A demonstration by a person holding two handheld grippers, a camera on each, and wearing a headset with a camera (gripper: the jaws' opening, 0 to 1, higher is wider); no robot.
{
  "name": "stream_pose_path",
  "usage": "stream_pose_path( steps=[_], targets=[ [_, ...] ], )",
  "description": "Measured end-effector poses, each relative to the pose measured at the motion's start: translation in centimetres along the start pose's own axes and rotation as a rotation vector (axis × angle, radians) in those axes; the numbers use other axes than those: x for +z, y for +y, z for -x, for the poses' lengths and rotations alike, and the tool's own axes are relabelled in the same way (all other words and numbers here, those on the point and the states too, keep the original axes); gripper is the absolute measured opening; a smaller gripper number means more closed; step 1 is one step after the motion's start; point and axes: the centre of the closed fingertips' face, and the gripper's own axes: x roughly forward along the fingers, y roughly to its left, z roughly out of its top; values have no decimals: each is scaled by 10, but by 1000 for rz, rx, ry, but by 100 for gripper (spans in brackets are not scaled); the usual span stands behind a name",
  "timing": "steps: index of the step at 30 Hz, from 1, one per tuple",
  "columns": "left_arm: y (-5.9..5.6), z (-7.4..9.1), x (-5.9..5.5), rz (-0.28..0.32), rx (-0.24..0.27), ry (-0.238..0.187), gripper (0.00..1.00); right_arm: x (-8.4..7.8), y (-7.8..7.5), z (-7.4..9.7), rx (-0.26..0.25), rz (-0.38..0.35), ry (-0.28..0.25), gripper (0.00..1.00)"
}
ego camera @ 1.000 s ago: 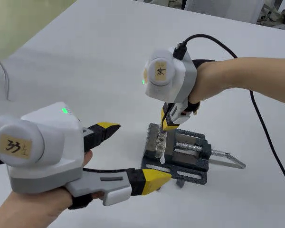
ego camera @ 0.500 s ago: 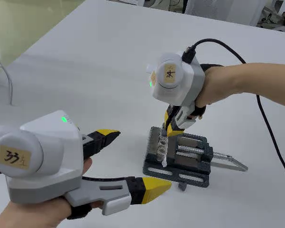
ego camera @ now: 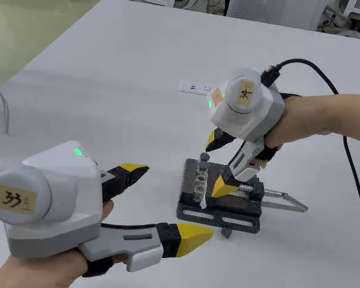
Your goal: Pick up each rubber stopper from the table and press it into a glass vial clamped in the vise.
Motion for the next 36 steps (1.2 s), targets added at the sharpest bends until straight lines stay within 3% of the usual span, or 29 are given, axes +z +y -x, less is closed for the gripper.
stream_pose_path(
  steps=[10, 16, 20, 23, 29, 36],
  targets=[
    [0, 4, 0, -4, 12, 3, 83, 1, 18, 10, -50, -39, -107, 63],
    [0, 7, -1, -12, 24, 9, 83, -3, 33, 11, -86, -95, -174, 61],
    [-2, 8, -2, -13, 23, 10, 83, -9, 41, 8, -140, -160, -225, 59],
    [-4, 8, -3, -12, 20, 12, 83, -12, 51, 5, -140, -198, -256, 57],
    [-8, 8, -5, -17, 11, 20, 83, -26, 60, -4, -152, -251, -268, 53],
    [-9, 10, -5, -19, 7, 25, 84, -41, 59, -16, -235, -318, -277, 45]
  ],
)
